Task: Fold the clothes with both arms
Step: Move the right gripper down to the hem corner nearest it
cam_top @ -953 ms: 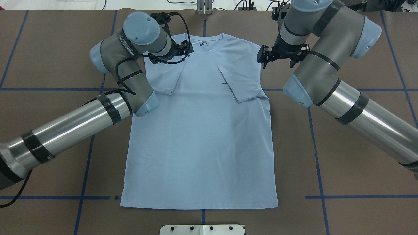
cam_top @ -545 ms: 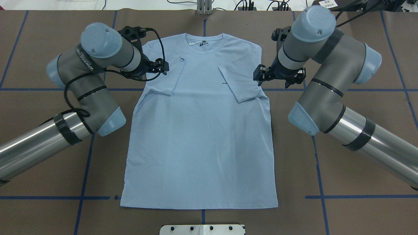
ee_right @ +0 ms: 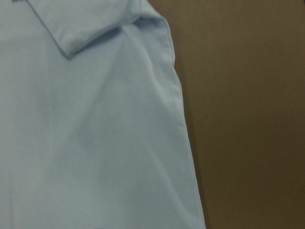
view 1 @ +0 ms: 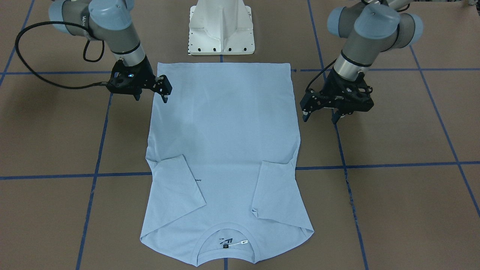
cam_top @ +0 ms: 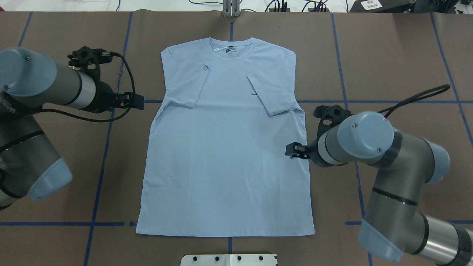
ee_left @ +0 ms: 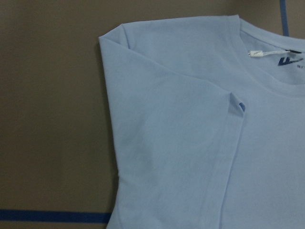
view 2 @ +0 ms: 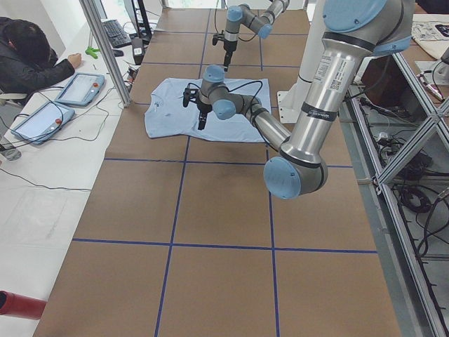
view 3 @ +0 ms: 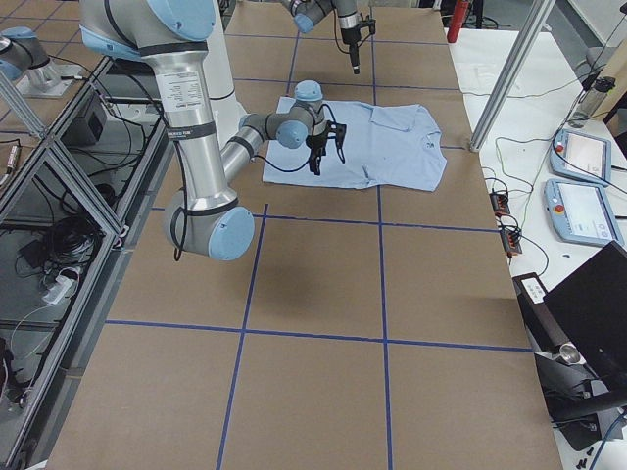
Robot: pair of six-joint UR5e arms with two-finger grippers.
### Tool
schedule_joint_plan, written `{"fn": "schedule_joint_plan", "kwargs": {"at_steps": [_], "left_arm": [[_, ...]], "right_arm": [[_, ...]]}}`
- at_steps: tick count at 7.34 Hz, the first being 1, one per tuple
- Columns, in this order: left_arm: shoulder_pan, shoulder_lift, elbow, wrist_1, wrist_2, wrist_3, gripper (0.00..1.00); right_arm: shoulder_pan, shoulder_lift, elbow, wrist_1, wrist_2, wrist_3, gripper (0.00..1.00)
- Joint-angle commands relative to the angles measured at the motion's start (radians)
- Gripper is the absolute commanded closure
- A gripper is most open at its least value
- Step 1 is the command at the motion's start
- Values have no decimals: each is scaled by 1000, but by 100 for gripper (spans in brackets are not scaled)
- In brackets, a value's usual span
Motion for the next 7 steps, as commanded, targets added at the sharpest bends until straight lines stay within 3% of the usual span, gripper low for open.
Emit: {"fn": "schedule_joint_plan", "kwargs": {"at_steps": [1,2,5,7], "left_arm": [[0,41,-61,1,8,5,0],[2,37,-63,0,13,5,0],[6,29,-76,0,13,3,0],[6,25,-77,-3,7,3,0]], "right_arm": [[-182,-80,27,29,-107,107,0],[-234,-88,26,40,-142,118,0],[-267,-93,29,33,-134,126,1],[-276,-101,31,30,-129,165,8]]}}
